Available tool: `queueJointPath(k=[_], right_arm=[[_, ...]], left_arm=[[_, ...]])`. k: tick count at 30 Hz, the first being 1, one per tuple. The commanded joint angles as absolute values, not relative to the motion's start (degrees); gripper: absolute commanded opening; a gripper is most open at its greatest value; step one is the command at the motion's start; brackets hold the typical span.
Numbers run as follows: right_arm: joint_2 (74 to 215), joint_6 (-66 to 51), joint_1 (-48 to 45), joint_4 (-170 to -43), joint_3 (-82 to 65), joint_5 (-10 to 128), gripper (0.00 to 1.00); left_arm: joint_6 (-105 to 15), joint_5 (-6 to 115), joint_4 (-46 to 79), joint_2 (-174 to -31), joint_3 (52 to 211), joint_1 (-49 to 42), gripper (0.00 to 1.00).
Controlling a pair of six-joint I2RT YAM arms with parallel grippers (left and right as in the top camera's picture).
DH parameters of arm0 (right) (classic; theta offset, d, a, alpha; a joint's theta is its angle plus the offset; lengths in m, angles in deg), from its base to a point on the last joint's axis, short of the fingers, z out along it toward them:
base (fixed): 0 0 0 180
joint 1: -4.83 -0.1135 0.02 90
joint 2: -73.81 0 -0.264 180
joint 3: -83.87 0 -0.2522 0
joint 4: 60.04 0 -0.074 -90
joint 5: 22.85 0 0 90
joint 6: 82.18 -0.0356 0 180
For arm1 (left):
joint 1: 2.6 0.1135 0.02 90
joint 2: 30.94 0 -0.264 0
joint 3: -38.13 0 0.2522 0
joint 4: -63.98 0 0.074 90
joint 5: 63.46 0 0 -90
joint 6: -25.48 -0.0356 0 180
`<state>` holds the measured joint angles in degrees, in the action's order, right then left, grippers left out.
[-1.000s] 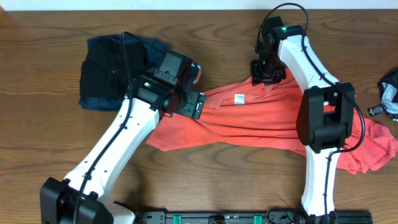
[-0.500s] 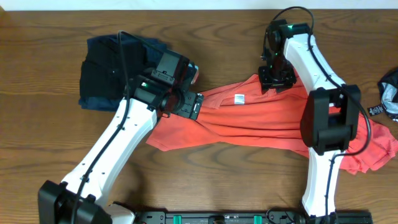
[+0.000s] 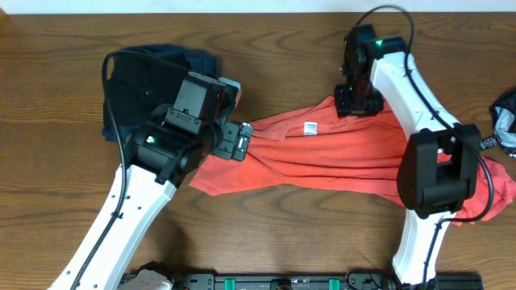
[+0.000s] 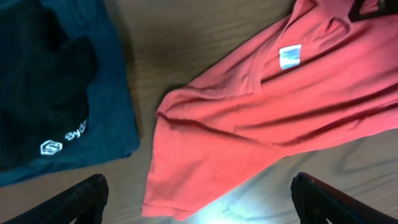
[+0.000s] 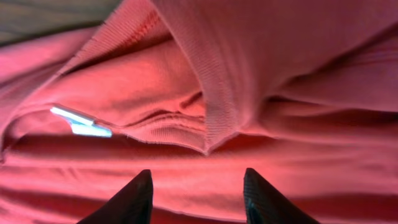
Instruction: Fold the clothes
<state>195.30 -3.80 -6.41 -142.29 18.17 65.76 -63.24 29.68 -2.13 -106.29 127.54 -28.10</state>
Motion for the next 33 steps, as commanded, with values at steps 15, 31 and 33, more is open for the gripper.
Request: queueJointPath(k=[15,31,33], right_arm=[[195.23,-9.50,-7.81,-128.26,10.82,68.88,0.01],[193.44,-6.31,-6.48,-135.69,11.83,71.38,0.47],[193.48,-6.57,-6.48,-135.15,11.46,72.40,0.46]], left_arm=[[-63.85,28.41,-2.88,-106.53,128.35,-27.90,0.96],[-63.85,28.41,-2.44,-106.53,128.35,-27.90,0.96],[-63.83,28.41,-2.27,-106.53,128.35,-27.90,0.96]])
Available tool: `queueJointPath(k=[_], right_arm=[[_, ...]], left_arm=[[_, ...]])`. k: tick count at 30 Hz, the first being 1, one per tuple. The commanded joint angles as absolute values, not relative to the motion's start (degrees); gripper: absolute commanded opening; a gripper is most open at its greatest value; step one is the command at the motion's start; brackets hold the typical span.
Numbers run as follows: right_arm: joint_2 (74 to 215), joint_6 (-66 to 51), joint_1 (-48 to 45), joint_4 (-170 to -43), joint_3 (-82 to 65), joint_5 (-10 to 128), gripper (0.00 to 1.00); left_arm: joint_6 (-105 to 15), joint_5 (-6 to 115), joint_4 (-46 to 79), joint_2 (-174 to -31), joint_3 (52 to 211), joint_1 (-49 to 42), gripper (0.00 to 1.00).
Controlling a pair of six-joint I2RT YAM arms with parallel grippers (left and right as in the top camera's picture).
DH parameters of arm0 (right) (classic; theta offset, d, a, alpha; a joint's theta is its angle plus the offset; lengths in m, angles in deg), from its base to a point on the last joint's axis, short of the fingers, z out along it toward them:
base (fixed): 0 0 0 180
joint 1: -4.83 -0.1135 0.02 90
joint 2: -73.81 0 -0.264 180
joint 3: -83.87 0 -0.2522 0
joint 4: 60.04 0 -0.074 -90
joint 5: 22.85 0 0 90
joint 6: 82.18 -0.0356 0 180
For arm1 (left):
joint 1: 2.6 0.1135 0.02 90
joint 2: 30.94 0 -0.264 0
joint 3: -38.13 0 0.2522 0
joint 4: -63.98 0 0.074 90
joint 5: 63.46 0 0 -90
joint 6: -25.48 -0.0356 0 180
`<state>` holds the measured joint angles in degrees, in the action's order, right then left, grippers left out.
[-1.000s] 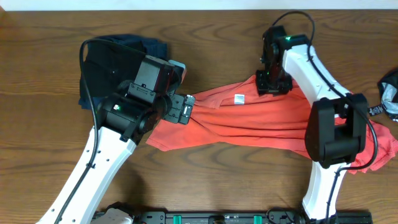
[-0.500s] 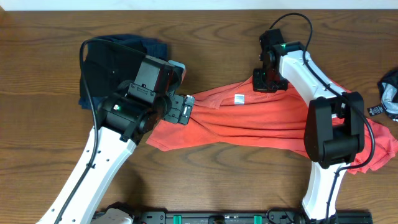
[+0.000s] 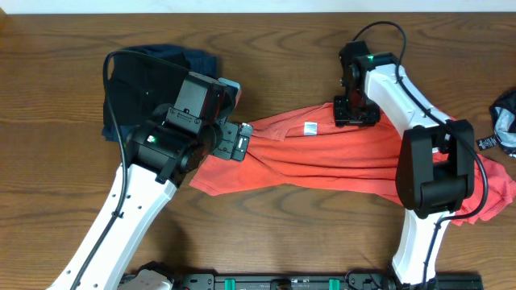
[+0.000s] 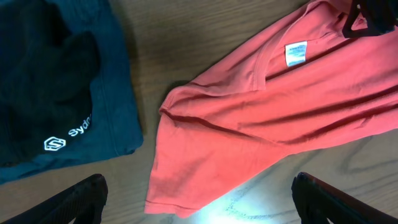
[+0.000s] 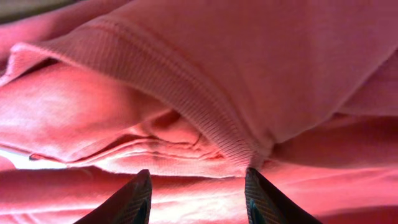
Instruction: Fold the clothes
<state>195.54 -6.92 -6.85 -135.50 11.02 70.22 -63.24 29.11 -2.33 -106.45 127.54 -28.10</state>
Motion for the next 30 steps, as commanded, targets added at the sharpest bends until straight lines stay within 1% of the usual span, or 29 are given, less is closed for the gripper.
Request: queueJointPath(k=[1,2,5,8,13,17,20,24,25,28,30], right_arm=[[193.48,-6.75,-6.46,-134.86,11.37,72.32,0.45],[193.48,-6.62,-6.44,-134.45,11.37,71.51,0.46],[193.07,1.01,-6.44,-133.33,11.46,69.02,0.47],[191.91,3.88,-6.15,-133.16,11.76,69.08,0.46],[191.06,3.61,-4.82,-133.88,11.67,69.61,0.51],[191.15,1.25,-3.83,-134.25,10.25,69.87,0.50],[191.15,-0.47,-3.83,-132.30,8.46,67.11,0.43],[191.15,-2.83,-4.49,-128.74,4.40,65.06,0.41],[191.15,-3.84,-4.64,-127.50,3.06,65.06,0.36],[191.15,-6.22,-5.17,-123.91,0.48,65.06,0.18],[191.10,-6.86,-5.28,-122.51,0.61,65.61,0.08]], left_arm=[[-63.83,28.41,-2.24,-106.53,128.35,-27.90,0.96],[-63.83,28.41,-2.27,-106.53,128.35,-27.90,0.96],[-63.85,28.41,-2.46,-106.53,128.35,-27.90,0.96],[-63.85,28.41,-2.40,-106.53,128.35,-27.90,0.96],[-63.85,28.41,-1.98,-106.53,128.35,-27.90,0.96],[-63.85,28.41,-2.05,-106.53,128.35,-27.90,0.97],[-63.83,28.41,-2.00,-106.53,128.35,-27.90,0.96],[-63.83,28.41,-2.00,-106.53,128.35,-27.90,0.96],[-63.83,28.41,-2.03,-106.53,128.35,-27.90,0.96],[-63.83,28.41,-2.03,-106.53,128.35,-27.90,0.97],[-63.83,28.41,-2.03,-106.53,128.35,-27.90,0.96]])
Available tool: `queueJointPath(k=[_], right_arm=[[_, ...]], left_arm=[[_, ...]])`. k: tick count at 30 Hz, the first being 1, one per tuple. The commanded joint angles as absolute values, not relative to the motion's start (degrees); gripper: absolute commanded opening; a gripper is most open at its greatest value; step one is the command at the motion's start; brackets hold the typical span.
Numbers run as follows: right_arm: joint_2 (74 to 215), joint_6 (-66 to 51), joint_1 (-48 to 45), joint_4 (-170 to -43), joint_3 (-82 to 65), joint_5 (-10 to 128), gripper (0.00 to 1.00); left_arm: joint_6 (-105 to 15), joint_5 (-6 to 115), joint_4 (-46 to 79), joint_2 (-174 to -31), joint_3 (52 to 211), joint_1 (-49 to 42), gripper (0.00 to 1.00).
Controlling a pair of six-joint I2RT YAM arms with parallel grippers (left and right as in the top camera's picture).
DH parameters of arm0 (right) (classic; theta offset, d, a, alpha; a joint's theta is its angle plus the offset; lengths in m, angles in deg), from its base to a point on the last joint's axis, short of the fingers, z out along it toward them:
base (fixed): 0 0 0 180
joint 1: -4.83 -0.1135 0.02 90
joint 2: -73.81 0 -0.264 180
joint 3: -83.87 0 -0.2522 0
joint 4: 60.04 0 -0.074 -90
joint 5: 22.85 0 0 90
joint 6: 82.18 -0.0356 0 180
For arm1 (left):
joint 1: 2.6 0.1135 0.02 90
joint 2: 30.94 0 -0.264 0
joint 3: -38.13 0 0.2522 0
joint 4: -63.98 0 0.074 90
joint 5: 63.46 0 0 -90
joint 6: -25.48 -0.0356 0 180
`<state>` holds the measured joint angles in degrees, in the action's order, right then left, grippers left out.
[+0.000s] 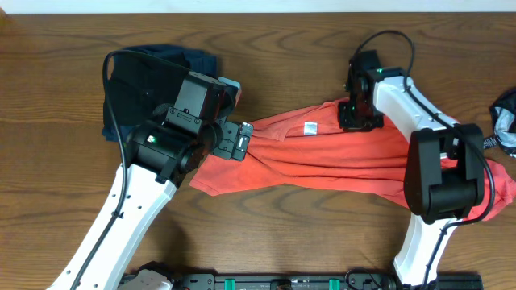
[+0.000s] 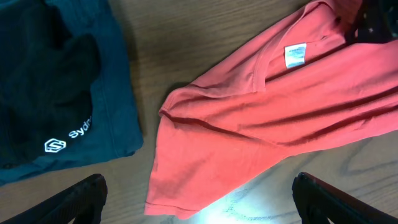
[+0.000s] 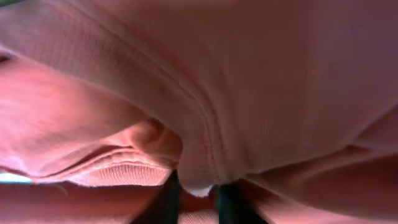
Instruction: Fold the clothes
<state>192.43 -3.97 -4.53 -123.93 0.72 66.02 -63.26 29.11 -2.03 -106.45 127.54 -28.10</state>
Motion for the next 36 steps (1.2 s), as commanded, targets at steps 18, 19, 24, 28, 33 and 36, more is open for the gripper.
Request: queueJointPath(k=[18,19,24,28,33,36], right_arm=[[184.46,-7.93,-8.23,-100.92,14.17,56.12,0.01],[185.44,-9.41,-8.88,-98.14,14.17,56.12,0.01],[191.74,-16.71,-11.88,-83.39,14.19,56.10,0.01],[195.01,-19.80,-12.62,-77.33,14.36,54.39,0.04],[194.36,-13.22,-11.20,-80.74,14.38,54.04,0.77],[191.45,-11.14,-8.05,-86.86,14.38,53.74,0.99]], left_arm=[[-63.83,28.41,-1.98,-106.53,128.35,-27.90,0.96],[-63.83,28.41,-2.00,-106.53,128.35,-27.90,0.96],[-63.81,28.43,-2.03,-106.53,128.35,-27.90,0.96],[-63.81,28.43,-2.03,-106.53,128.35,-27.90,0.96],[-63.81,28.43,-2.05,-106.53,128.35,-27.90,0.96],[-63.81,28.43,-2.09,-106.53,128.35,-27.90,0.96]])
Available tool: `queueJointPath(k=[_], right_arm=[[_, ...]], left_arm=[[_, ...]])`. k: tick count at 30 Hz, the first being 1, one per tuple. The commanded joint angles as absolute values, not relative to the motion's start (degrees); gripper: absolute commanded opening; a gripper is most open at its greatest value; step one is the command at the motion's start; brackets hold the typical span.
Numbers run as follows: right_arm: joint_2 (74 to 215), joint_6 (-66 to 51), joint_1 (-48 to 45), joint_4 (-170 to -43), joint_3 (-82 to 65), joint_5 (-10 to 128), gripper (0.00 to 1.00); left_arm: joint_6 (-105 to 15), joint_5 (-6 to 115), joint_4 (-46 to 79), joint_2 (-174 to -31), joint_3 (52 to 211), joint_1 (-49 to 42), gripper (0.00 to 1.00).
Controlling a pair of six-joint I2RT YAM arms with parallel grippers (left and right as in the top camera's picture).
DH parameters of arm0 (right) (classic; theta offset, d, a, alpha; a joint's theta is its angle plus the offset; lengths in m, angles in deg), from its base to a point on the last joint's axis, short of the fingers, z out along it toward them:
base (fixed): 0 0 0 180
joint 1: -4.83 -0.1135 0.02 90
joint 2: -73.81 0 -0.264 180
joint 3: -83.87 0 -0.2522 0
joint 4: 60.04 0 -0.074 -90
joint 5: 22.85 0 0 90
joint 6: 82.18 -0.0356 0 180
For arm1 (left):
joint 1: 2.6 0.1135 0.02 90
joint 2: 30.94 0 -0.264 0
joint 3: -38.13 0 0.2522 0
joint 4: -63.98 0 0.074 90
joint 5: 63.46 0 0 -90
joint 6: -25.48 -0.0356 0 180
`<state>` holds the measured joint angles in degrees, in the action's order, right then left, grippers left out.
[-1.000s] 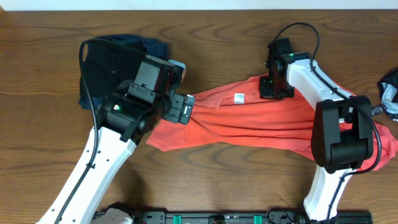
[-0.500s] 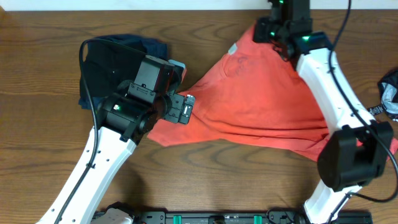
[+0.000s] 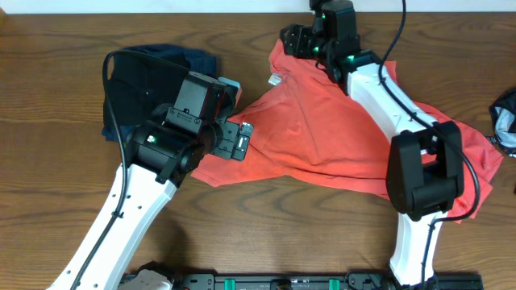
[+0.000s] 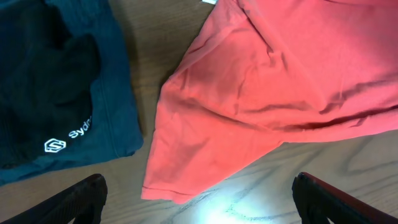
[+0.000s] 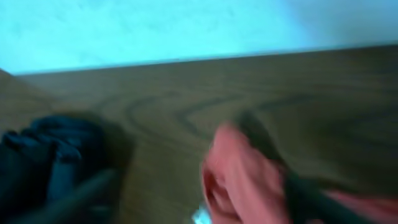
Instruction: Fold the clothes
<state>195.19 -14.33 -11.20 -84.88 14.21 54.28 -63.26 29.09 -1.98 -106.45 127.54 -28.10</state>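
Observation:
A red shirt lies across the middle and right of the wooden table. Its collar end is drawn up to the far edge, where my right gripper is shut on it. The right wrist view is blurred; red cloth sits at my right gripper. My left gripper hangs open over the shirt's near left corner. In the left wrist view its fingertips stand wide apart on either side of the left gripper, holding nothing.
A dark blue garment with a white logo lies at the back left, partly under my left arm. A grey and black garment sits at the right edge. The table's far edge is just behind the right gripper.
My right gripper, shut on the collar near the table's middle, is now at the far edge and further left. The shirt's upper part has come with it, opening out. The left arm has not moved.
My right gripper stood open over the bunched collar of the red shirt, and was still open a second later. Then it was shut on the collar fold. Now it holds that collar at the far edge, with the shirt spread wider. The left gripper stayed open throughout.

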Motion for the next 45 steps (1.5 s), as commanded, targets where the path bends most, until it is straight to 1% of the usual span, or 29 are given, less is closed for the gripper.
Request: queueJointPath(k=[1,6,8,10,12,14,17,18,19,20,21,22,26,28,32,34,38,41,45], right_arm=[[189.68,-11.18,-6.35,-89.95,14.38,53.43,0.99],[182.25,-10.59,2.61,-104.61,14.38,52.32,0.98],[179.87,-7.95,6.94,-112.11,14.38,53.34,0.94],[178.80,-7.27,11.18,-119.10,14.38,57.19,0.89],[179.08,-7.32,15.64,-125.90,14.30,60.40,0.81],[180.28,-7.05,19.20,-129.86,13.73,58.55,0.80],[182.16,-3.93,21.89,-129.70,11.65,50.55,0.73],[182.84,-3.86,22.07,-127.67,10.82,47.55,0.65],[183.63,-3.88,21.98,-125.11,10.08,45.13,0.54],[184.28,-3.93,21.61,-122.73,9.62,43.81,0.33],[185.16,-4.45,21.06,-120.00,9.18,42.81,0.08],[186.03,-5.70,20.40,-117.84,8.90,42.76,0.01],[191.25,-12.34,16.75,-109.75,8.75,44.97,0.02],[194.71,-15.16,14.46,-105.64,8.75,46.13,0.01],[199.12,-19.21,10.66,-103.54,8.75,45.56,0.01],[200.39,-19.38,8.65,-103.61,8.75,45.48,0.01],[201.75,-20.60,4.30,-103.28,8.75,50.55,0.01],[203.76,-25.92,1.37,-101.31,8.75,57.63,0.01],[208.81,-32.63,-1.91,-93.53,8.75,58.37,0.01]], left_arm=[[-63.83,28.43,-2.18,-106.53,128.35,-27.90,0.96],[-63.83,28.41,-2.18,-106.53,128.35,-27.90,0.96],[-63.83,28.41,-2.20,-106.53,128.35,-27.90,0.96],[-63.83,28.43,-2.22,-106.53,128.35,-27.90,0.96],[-63.83,28.43,-2.22,-106.53,128.35,-27.90,0.96],[-63.81,28.43,-2.22,-106.53,128.35,-27.90,0.96],[-63.81,28.43,-2.20,-106.53,128.35,-27.90,0.96],[-63.81,28.43,-2.20,-106.53,128.35,-27.90,0.96],[-63.81,28.43,-2.18,-106.53,128.35,-27.90,0.96],[-63.81,28.43,-2.20,-106.53,128.35,-27.90,0.96],[-63.81,28.43,-2.22,-106.53,128.35,-27.90,0.96],[-63.81,28.43,-2.22,-106.53,128.35,-27.90,0.96],[-63.81,28.43,-2.24,-106.53,128.35,-27.90,0.96],[-63.81,28.43,-2.22,-106.53,128.35,-27.90,0.96],[-63.81,28.43,-2.22,-106.53,128.35,-27.90,0.96],[-63.81,28.43,-2.22,-106.53,128.35,-27.90,0.96],[-63.81,28.43,-1.96,-106.56,128.35,-27.90,0.96],[-63.81,28.43,-1.52,-106.56,128.35,-27.90,0.96],[-63.79,28.45,-1.61,-106.56,128.35,-27.90,0.96]])
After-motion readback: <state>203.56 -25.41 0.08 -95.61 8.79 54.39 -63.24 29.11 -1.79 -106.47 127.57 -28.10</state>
